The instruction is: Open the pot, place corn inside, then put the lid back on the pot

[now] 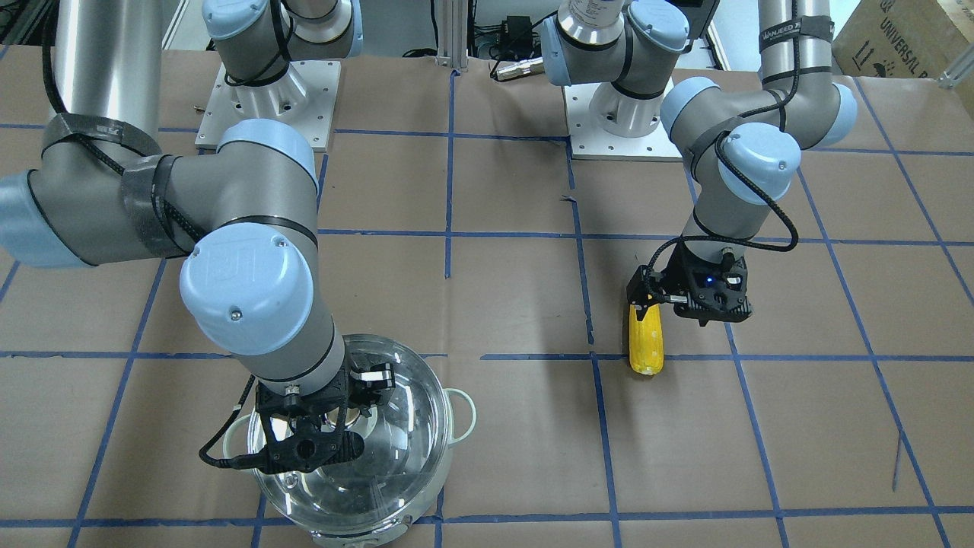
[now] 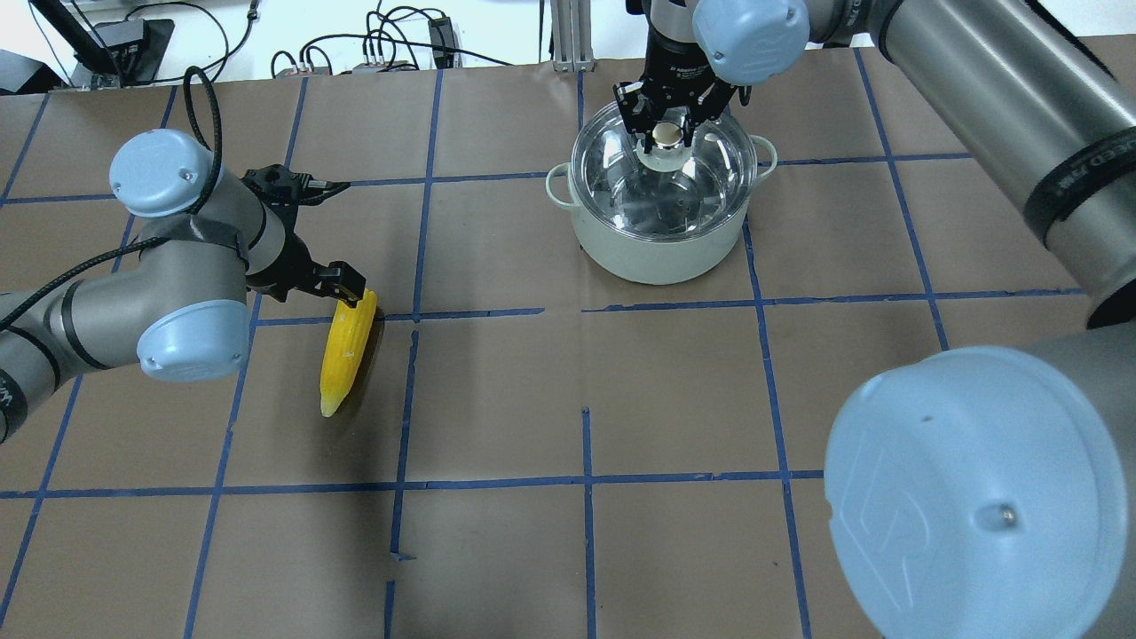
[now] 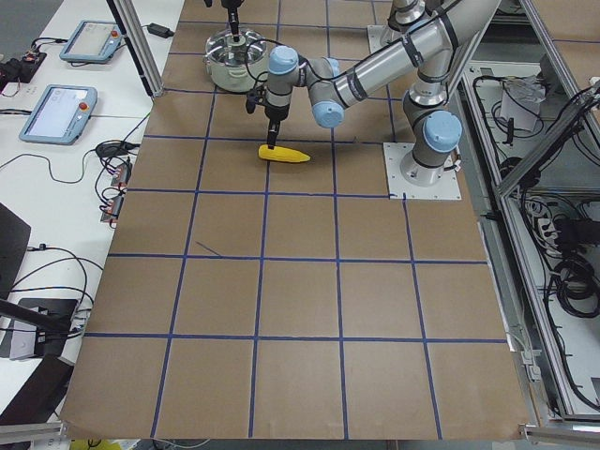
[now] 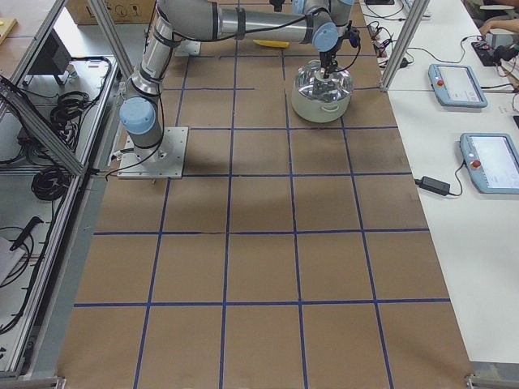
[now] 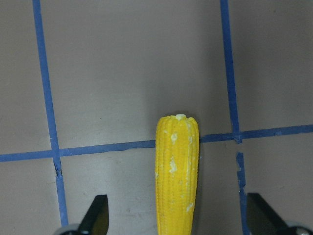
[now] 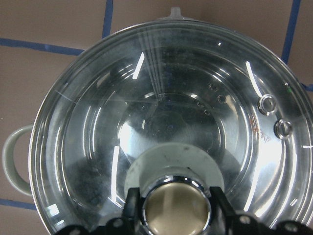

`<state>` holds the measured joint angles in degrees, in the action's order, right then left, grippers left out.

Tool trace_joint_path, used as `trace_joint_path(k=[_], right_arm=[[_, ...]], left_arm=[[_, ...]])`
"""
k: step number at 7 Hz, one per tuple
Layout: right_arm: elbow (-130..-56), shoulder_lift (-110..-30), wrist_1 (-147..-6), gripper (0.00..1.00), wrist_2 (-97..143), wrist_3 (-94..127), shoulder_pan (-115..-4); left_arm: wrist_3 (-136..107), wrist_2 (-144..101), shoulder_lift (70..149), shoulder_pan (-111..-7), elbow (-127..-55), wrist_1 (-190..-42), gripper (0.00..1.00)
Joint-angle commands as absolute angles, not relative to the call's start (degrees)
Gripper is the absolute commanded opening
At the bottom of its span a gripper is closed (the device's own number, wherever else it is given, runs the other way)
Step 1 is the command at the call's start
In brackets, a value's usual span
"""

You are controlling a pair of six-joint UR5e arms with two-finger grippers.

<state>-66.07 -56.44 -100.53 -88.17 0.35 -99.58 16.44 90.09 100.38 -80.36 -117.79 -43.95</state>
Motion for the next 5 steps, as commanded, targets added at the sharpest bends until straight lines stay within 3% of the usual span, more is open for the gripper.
trace_joint_path(k=[1,5], right_arm=[[-65.9,-56.4,-100.5,0.17,-88.2,0.4,-99.6],[-59.8,-57.4,-98.6,0.18,-88.3,-0.3,-98.5]], left_arm=[[16.4,89.6,104.7,-80.4,-118.2,-40.9,1.0],[16.3,90.0,105.6,-80.5,-119.8,-40.9,1.0]])
